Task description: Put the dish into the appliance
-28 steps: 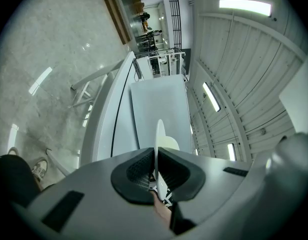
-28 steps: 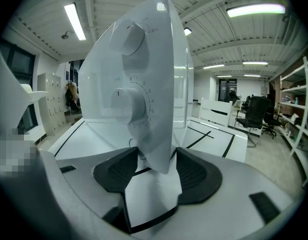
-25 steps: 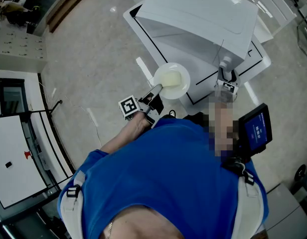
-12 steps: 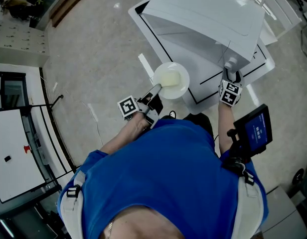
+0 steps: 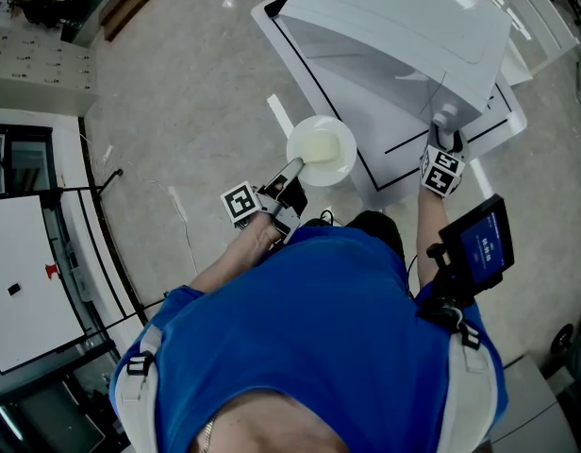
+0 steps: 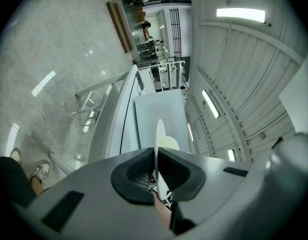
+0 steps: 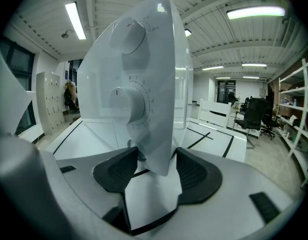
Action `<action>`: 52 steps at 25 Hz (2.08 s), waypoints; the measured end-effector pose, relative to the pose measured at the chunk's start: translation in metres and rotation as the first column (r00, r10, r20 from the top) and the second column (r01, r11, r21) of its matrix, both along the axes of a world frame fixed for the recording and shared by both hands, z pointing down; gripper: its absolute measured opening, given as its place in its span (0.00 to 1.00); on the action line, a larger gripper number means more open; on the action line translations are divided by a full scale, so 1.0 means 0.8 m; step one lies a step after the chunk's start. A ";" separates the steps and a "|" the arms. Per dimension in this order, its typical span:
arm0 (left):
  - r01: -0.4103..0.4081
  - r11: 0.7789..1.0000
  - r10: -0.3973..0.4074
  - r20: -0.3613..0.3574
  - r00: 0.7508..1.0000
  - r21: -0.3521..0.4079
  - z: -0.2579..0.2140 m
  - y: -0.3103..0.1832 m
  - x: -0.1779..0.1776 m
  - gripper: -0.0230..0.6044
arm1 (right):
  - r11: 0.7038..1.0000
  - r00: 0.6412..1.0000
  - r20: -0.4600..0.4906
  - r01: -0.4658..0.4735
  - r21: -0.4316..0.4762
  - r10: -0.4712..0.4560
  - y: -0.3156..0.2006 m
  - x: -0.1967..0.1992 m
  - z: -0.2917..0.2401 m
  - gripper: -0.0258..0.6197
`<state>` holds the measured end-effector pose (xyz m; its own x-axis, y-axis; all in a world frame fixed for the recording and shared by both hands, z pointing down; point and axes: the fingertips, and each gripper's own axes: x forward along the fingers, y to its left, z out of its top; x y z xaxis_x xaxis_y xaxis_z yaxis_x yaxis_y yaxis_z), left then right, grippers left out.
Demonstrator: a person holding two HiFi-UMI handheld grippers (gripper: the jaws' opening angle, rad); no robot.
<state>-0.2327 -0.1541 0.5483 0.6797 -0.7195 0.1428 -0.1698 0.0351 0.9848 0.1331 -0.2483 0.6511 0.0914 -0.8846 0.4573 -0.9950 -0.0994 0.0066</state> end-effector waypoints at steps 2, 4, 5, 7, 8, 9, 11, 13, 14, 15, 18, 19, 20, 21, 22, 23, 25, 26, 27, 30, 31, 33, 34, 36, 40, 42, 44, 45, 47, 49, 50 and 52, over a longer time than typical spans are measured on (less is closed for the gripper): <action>0.009 1.000 -0.009 -0.001 1.000 0.001 0.000 0.002 -0.001 0.06 | 1.000 1.000 0.000 -0.002 -0.002 0.002 -0.001 0.003 0.000 0.38; 0.014 1.000 -0.014 -0.001 1.000 0.004 -0.001 0.003 -0.001 0.06 | 1.000 1.000 0.002 -0.003 -0.004 0.003 -0.004 0.006 0.001 0.38; 0.016 1.000 -0.016 -0.002 1.000 0.005 -0.002 0.003 -0.001 0.06 | 1.000 1.000 0.003 -0.004 -0.004 0.004 -0.006 0.007 0.001 0.38; 0.019 1.000 -0.019 -0.002 1.000 0.007 -0.003 0.004 -0.001 0.07 | 1.000 1.000 0.003 -0.007 -0.004 0.007 -0.008 0.009 0.001 0.38; 0.021 1.000 -0.021 0.000 1.000 0.006 -0.003 0.005 -0.001 0.07 | 1.000 1.000 0.003 -0.009 -0.003 0.009 -0.009 0.010 0.001 0.38; 0.021 1.000 -0.021 0.002 1.000 0.006 -0.002 0.005 -0.002 0.06 | 1.000 1.000 0.003 -0.010 -0.002 0.010 -0.010 0.011 0.001 0.38; 0.022 1.000 -0.022 0.003 1.000 0.007 -0.003 0.006 -0.001 0.06 | 1.000 1.000 0.004 -0.014 -0.001 0.014 -0.011 0.013 0.002 0.38; 0.022 1.000 -0.022 0.001 1.000 0.008 -0.004 0.006 -0.001 0.06 | 1.000 1.000 0.004 -0.017 0.000 0.017 -0.012 0.013 0.003 0.38; 0.023 1.000 -0.023 0.001 1.000 0.009 -0.004 0.006 -0.001 0.06 | 1.000 1.000 0.003 -0.017 0.001 0.017 -0.012 0.013 0.003 0.38; 0.022 1.000 -0.022 0.001 1.000 0.010 -0.004 0.006 -0.001 0.07 | 1.000 1.000 0.003 -0.018 0.002 0.018 -0.012 0.014 0.003 0.38; 0.020 1.000 -0.020 0.004 1.000 0.013 -0.004 0.006 0.000 0.06 | 1.000 1.000 0.001 -0.020 0.005 0.020 -0.014 0.016 0.004 0.38; 0.021 1.000 -0.021 0.004 1.000 0.014 -0.004 0.006 -0.001 0.06 | 1.000 1.000 0.002 -0.021 0.004 0.021 -0.015 0.017 0.004 0.38; 0.021 1.000 -0.021 0.004 1.000 0.015 -0.005 0.006 -0.001 0.06 | 1.000 1.000 0.003 -0.023 0.004 0.023 -0.016 0.018 0.003 0.38; 0.021 1.000 -0.021 0.003 1.000 0.017 -0.006 0.006 0.000 0.06 | 1.000 1.000 0.004 -0.027 0.003 0.027 -0.017 0.020 0.003 0.38; 0.021 1.000 -0.022 0.002 1.000 0.018 -0.007 0.007 0.000 0.06 | 0.999 0.999 0.006 -0.034 0.002 0.034 -0.018 0.023 0.002 0.38; 0.022 1.000 -0.022 0.001 1.000 0.019 -0.008 0.008 0.000 0.07 | 0.999 0.999 0.006 -0.040 -0.001 0.040 -0.019 0.026 0.001 0.38; 0.026 0.999 -0.026 -0.003 1.000 0.021 -0.011 0.010 0.001 0.06 | 0.999 0.999 -0.003 -0.044 -0.005 0.044 -0.020 0.031 -0.002 0.40; 0.031 0.999 -0.031 -0.004 1.000 0.021 -0.012 0.011 0.000 0.06 | 0.999 0.999 -0.010 -0.040 -0.005 0.040 -0.020 0.032 -0.003 0.39; 0.038 0.999 -0.038 -0.007 0.999 0.021 -0.011 0.013 -0.002 0.07 | 0.999 0.999 -0.016 -0.035 -0.006 0.035 -0.019 0.032 -0.002 0.40; 0.061 0.998 -0.061 -0.013 0.998 0.023 -0.008 0.016 -0.011 0.07 | 0.999 0.999 -0.020 -0.030 -0.011 0.030 -0.018 0.032 0.000 0.39; 0.069 0.997 -0.068 -0.013 0.998 0.024 -0.008 0.018 -0.015 0.07 | 0.999 0.999 -0.019 -0.030 -0.013 0.030 -0.018 0.032 0.000 0.39; 0.089 0.996 -0.089 -0.019 0.996 0.025 -0.010 0.023 -0.024 0.07 | 0.999 0.999 -0.022 -0.030 -0.016 0.030 -0.017 0.034 -0.003 0.39; 0.108 0.994 -0.108 -0.023 0.994 0.024 -0.011 0.026 -0.032 0.07 | 0.999 0.999 -0.024 -0.030 -0.016 0.029 -0.017 0.034 -0.005 0.39; 0.161 0.987 -0.161 -0.032 0.986 0.021 -0.011 0.031 -0.054 0.06 | 0.999 0.999 -0.029 -0.030 -0.016 0.030 -0.018 0.035 -0.008 0.39; 0.242 0.969 -0.241 -0.030 0.970 0.041 -0.012 0.040 -0.099 0.06 | 0.999 0.999 -0.035 -0.033 -0.024 0.032 -0.015 0.036 -0.006 0.39; 0.271 0.961 -0.270 -0.035 0.962 0.048 -0.013 0.043 -0.117 0.06 | 0.999 0.999 -0.041 -0.033 -0.025 0.032 -0.013 0.033 -0.006 0.39; 0.293 0.955 -0.291 -0.040 0.956 0.054 -0.012 0.047 -0.133 0.06 | 0.999 0.998 -0.052 -0.029 -0.028 0.028 -0.012 0.028 -0.005 0.39; 0.301 0.952 -0.299 -0.041 0.953 0.056 -0.011 0.049 -0.139 0.06 | 0.999 0.998 -0.057 -0.027 -0.031 0.025 -0.011 0.026 -0.004 0.39; 0.317 0.947 -0.315 -0.043 0.948 0.057 -0.009 0.054 -0.149 0.06 | 0.999 0.998 -0.066 -0.021 -0.033 0.019 -0.008 0.022 -0.004 0.39; 0.330 0.942 -0.328 -0.044 0.944 0.055 -0.005 0.059 -0.157 0.06 | 0.999 0.997 -0.072 -0.014 -0.034 0.012 -0.004 0.020 -0.003 0.39; 0.335 0.941 -0.333 -0.045 0.942 0.054 -0.003 0.060 -0.159 0.07 | 0.999 0.997 -0.074 -0.013 -0.036 0.010 -0.002 0.019 -0.002 0.39; 0.338 0.939 -0.336 -0.044 0.941 0.055 0.001 0.063 -0.162 0.06 | 0.999 0.997 -0.077 -0.014 -0.044 0.010 0.001 0.019 0.002 0.39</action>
